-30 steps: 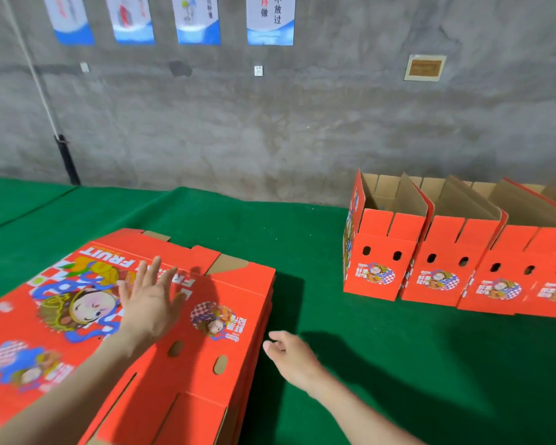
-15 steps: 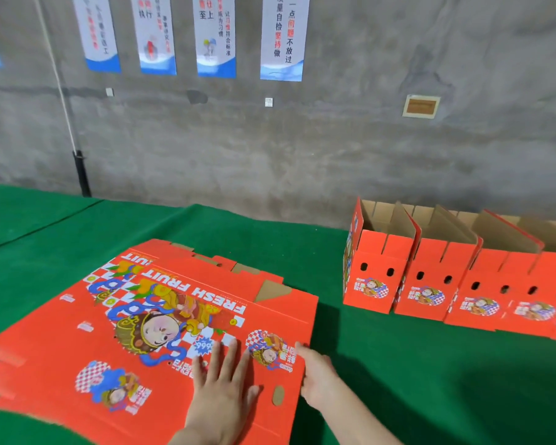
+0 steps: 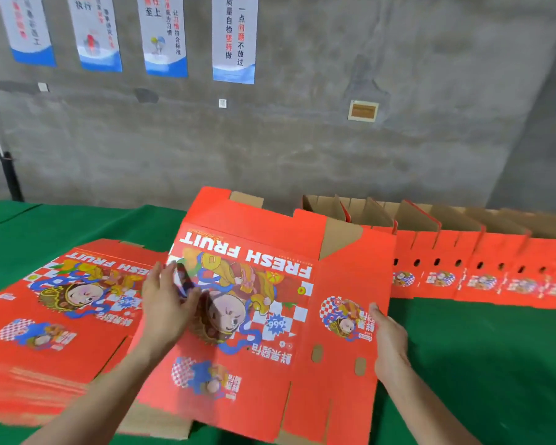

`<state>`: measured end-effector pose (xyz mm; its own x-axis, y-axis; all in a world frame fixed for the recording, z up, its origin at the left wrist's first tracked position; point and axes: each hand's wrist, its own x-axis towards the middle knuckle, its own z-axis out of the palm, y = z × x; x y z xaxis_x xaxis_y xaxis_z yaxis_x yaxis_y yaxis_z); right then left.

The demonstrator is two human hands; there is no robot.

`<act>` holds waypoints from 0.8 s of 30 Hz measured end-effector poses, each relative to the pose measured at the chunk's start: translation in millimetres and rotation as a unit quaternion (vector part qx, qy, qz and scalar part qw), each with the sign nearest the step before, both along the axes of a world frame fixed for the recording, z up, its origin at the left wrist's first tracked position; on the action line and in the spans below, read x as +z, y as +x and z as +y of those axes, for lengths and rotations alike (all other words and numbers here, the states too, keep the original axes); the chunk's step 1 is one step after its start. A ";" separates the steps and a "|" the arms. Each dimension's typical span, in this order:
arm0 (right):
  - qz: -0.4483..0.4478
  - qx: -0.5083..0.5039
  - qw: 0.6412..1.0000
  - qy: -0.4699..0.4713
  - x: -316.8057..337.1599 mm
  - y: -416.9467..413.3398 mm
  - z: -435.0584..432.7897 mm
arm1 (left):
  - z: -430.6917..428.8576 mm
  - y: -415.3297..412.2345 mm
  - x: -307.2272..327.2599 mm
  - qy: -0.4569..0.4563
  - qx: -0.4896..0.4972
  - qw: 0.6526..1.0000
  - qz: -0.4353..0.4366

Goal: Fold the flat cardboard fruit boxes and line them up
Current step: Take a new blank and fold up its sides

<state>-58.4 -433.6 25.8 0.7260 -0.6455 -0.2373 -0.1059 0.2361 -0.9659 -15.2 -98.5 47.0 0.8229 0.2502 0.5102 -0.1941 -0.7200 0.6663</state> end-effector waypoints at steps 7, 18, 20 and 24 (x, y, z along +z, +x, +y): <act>-0.080 -0.001 0.996 -0.040 1.1 -44.8 -78.4 | -16.8 2.0 59.0 -0.367 -0.290 0.883 0.043; -0.152 -0.047 0.837 -0.524 25.8 -76.7 -61.9 | -43.6 -53.5 -0.8 -0.410 -0.283 0.867 0.023; -0.180 0.046 0.813 -0.552 39.9 -75.5 -43.0 | -41.2 -61.0 -11.1 -0.429 -0.284 0.857 0.038; -0.111 0.183 0.845 -0.490 47.9 -61.9 -20.6 | -32.3 -74.2 -21.9 -0.445 -0.312 0.838 0.053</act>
<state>-120.3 -454.2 73.7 0.8763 -0.1760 0.4484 0.2105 -0.6974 -0.6851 -89.4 -130.8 25.1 0.9639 -0.0027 0.2662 -0.2539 0.2908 0.9225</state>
